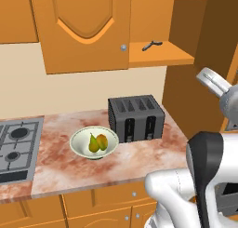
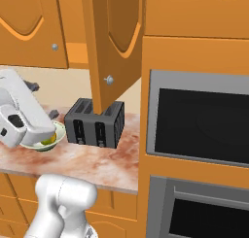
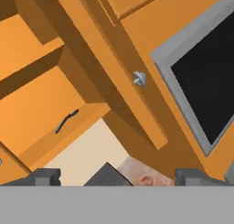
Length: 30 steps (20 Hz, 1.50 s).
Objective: Open the cabinet. Pick the mango and pear from the cabinet and place them into the bowl. Then close the cabinet.
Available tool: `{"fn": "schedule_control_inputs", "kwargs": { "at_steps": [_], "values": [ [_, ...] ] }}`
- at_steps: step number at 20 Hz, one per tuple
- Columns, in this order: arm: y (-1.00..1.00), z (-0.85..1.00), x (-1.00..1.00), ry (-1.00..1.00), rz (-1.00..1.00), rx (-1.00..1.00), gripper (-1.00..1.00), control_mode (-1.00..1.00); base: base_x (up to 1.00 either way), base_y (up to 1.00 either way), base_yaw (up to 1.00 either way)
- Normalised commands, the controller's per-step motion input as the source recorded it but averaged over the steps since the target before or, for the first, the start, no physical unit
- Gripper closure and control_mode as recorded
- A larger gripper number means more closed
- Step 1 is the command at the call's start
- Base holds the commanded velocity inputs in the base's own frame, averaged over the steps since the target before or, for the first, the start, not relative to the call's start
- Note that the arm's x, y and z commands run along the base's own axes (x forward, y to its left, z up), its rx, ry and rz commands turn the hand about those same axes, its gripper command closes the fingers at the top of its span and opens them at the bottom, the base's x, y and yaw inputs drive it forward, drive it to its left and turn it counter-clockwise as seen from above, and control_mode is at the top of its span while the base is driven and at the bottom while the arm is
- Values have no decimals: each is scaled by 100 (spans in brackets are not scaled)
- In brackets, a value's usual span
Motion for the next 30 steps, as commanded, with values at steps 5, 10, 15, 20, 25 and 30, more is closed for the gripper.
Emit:
{"fn": "schedule_control_inputs", "kwargs": {
  "at_steps": [5, 10, 15, 20, 25, 30],
  "values": [
    [9, 0, 0, 1, 0, -8, -100, -100, 0, 0, 0],
    [0, -7, -21, -3, 2, -48, -100, -100, 0, 0, 0],
    [-1, -20, -18, -10, 0, -49, -100, -100, 0, 0, 0],
    [-14, 0, 0, -4, 0, -17, -100, -100, 0, 0, 0],
    [-32, 0, 0, -4, 3, 0, -100, -100, 0, 0, 0],
    [-60, 0, 0, -6, 9, 0, -100, -100, 0, 0, 0]
  ]
}}
